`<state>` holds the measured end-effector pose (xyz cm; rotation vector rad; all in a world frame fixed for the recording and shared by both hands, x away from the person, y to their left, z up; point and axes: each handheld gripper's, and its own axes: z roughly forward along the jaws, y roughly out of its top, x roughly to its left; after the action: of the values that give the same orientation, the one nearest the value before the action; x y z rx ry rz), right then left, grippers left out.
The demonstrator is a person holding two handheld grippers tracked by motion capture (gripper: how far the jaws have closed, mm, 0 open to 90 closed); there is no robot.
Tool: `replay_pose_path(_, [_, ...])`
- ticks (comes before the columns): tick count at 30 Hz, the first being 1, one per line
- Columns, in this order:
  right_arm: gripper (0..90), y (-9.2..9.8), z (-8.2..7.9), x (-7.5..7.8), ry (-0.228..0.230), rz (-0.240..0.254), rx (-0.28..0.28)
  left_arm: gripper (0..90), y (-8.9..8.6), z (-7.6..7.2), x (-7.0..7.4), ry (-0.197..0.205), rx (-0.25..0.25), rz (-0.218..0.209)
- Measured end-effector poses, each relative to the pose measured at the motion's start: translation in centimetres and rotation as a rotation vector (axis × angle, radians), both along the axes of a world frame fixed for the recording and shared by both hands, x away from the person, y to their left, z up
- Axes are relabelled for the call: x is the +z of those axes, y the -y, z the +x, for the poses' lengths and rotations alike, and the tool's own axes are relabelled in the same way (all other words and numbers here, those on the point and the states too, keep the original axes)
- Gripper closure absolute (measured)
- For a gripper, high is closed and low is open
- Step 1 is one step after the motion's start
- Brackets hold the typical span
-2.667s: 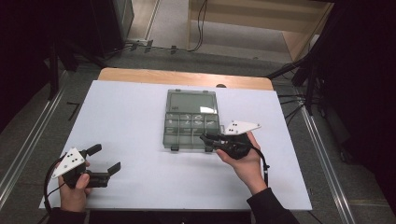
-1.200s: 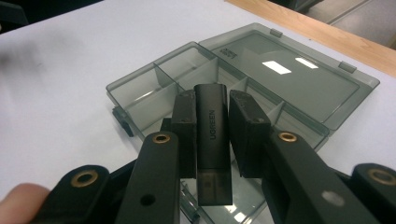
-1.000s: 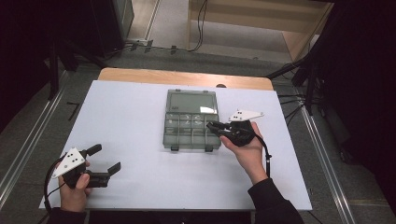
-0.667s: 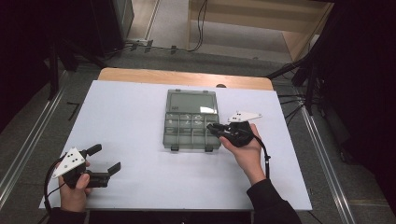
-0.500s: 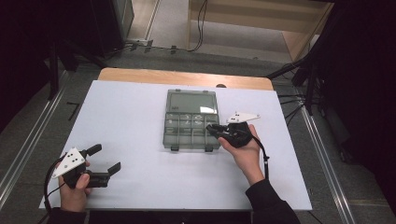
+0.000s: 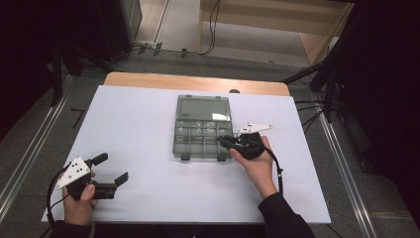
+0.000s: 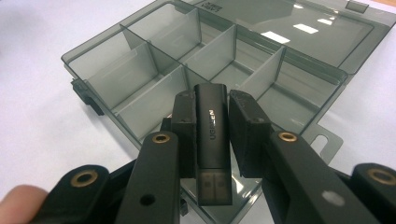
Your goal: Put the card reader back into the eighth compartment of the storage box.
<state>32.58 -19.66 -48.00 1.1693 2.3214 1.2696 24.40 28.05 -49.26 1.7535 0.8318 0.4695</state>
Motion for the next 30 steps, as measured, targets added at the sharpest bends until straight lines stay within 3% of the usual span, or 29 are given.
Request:
replay_pose_path(3, [70.0, 0.1, 0.0, -0.1, -0.003, 0.004, -0.011, 0.0, 0.0, 0.0, 0.0, -0.002, 0.004, -0.003])
replay_pose_path(13, [43.5, 0.8, 0.0, 0.3, 0.013, 0.047, -0.069, 0.0, 0.1, 0.1, 0.1, -0.001, 0.005, 0.0])
replay_pose_path(17, [30.5, 1.1, -0.1, 0.5, 0.025, 0.056, -0.069, 0.0, 0.2, 0.3, 0.3, -0.004, 0.018, -0.004])
replay_pose_path(26, [11.7, 1.4, -0.4, 0.9, 0.046, 0.084, -0.058, 0.0, 0.8, 0.8, 0.6, -0.017, 0.022, -0.002])
replay_pose_path(30, [9.1, 1.6, -0.5, 1.1, 0.05, 0.091, -0.058, 0.0, 1.1, 1.1, 0.9, -0.017, 0.018, -0.012])
